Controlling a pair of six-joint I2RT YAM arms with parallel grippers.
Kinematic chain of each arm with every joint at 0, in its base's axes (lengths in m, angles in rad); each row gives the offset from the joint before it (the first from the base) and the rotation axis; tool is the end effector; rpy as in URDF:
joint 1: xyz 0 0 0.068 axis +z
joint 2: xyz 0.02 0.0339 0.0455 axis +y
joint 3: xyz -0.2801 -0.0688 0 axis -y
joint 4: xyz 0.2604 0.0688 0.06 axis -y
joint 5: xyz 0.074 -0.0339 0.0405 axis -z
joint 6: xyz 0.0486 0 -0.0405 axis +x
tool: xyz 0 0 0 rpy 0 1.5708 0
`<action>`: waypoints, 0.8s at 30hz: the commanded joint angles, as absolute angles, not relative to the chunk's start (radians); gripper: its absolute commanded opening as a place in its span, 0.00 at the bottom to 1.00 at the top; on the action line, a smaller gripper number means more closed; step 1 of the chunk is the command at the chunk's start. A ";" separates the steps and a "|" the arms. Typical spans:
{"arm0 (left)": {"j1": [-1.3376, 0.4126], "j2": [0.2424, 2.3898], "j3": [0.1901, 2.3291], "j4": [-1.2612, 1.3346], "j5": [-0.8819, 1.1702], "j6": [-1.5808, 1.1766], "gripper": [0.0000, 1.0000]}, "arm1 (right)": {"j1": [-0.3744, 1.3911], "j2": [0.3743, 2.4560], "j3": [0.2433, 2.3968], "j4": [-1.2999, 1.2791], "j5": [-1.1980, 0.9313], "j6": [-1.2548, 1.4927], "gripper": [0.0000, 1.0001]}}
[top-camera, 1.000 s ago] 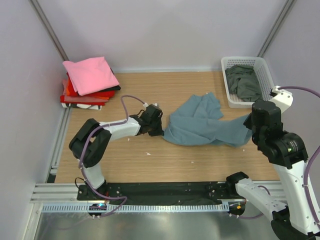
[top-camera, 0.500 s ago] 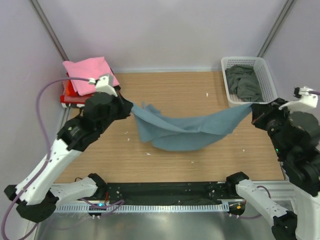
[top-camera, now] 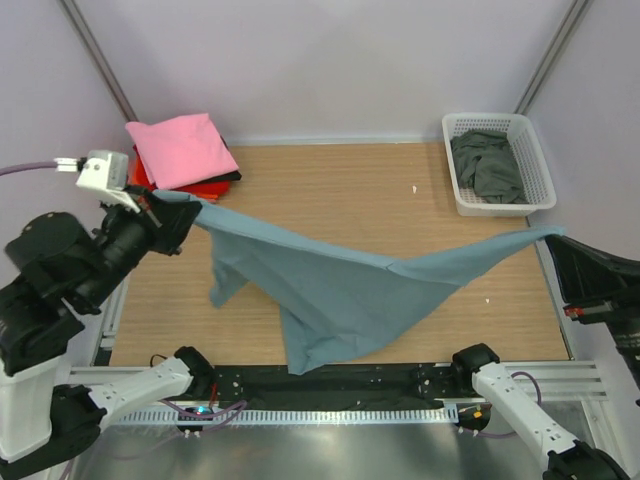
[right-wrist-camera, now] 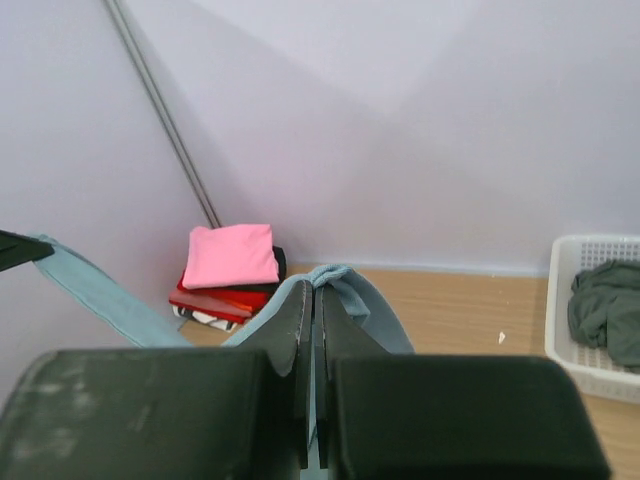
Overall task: Fold and stack the t-shirts
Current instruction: Flatten the tshirt out
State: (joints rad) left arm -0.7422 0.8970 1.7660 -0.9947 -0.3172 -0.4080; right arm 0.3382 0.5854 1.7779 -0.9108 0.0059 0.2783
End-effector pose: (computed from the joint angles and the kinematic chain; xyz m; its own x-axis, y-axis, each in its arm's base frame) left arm 0.0742 -0.0475 0.5549 -0.2491 -0.2830 -0.9262 0.3435 0.8684 -0.3577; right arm -0.0520 -0.0186 0.5665 0.1625 0.3484 -0.9232 -0.3859 0.8835 0.2655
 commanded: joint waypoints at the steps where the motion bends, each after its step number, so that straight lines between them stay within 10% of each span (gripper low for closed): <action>1: -0.744 0.858 1.853 -1.019 -0.223 -0.296 0.00 | 0.336 0.566 1.844 -0.835 -0.035 0.204 0.01; 14: -0.572 0.771 1.887 -0.882 -0.046 -0.251 0.00 | 0.327 0.580 1.861 -0.712 0.101 0.198 0.01; 24: -0.531 1.316 1.967 -1.095 -0.330 -0.371 0.02 | 0.307 1.142 1.847 -0.868 0.517 0.343 0.01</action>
